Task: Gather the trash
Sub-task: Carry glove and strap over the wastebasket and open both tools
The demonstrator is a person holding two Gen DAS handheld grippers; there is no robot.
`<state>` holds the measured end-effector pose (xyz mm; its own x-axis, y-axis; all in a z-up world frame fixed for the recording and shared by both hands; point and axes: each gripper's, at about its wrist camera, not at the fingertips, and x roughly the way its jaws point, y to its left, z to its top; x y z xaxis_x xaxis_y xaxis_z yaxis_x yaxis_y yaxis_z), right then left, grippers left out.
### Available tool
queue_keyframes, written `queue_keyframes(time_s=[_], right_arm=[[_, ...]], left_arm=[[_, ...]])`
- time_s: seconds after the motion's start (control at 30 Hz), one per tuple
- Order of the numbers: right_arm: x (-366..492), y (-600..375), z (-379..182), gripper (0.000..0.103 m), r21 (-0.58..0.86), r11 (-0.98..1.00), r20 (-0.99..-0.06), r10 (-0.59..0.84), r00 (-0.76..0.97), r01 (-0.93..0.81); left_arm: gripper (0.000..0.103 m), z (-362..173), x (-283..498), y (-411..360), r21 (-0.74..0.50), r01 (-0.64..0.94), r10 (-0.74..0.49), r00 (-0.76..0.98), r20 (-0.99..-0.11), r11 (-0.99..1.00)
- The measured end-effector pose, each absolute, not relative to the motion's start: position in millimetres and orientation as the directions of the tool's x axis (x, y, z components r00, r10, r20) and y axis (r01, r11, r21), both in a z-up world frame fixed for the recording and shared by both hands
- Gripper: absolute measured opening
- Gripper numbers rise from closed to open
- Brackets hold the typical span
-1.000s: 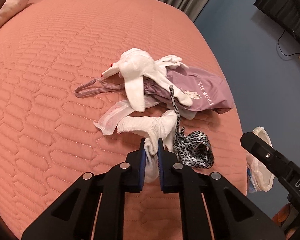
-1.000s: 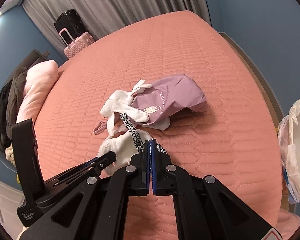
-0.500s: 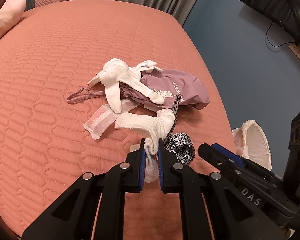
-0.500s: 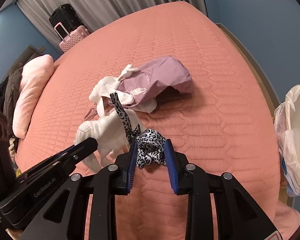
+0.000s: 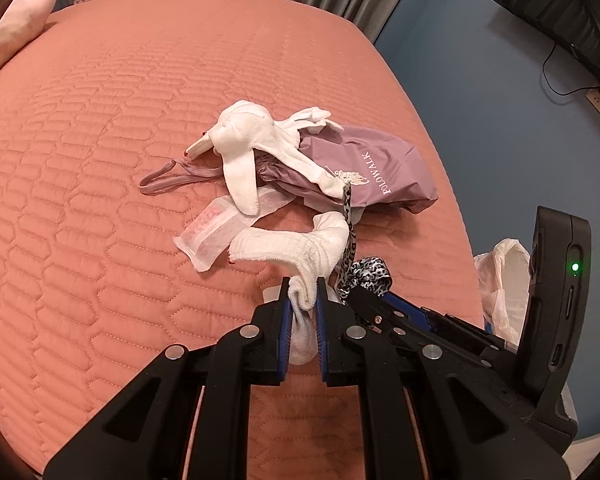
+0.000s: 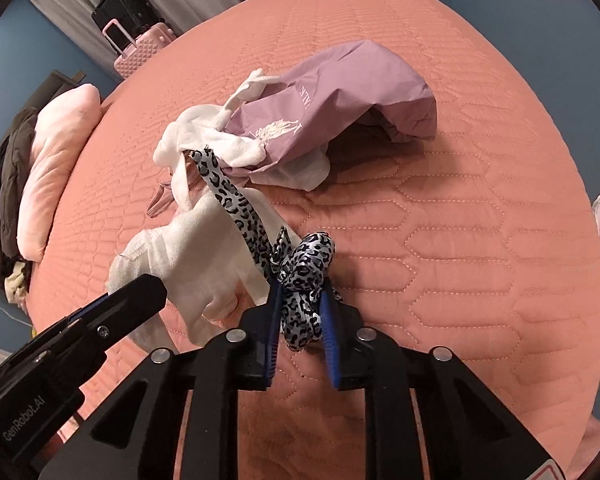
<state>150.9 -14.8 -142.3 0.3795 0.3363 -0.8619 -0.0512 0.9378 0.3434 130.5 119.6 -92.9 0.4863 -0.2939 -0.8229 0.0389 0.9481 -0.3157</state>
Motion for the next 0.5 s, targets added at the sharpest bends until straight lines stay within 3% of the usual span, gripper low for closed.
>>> queue_keyframes(time_s=[0.5], right_arm=[[104, -84, -61, 0.012, 0.379, 0.925, -0.768, 0.320, 0.555, -0.008]], left_arm=[[0.011, -43, 109, 67, -0.306, 0.173, -0.350, 0.539, -0.766, 0.936]])
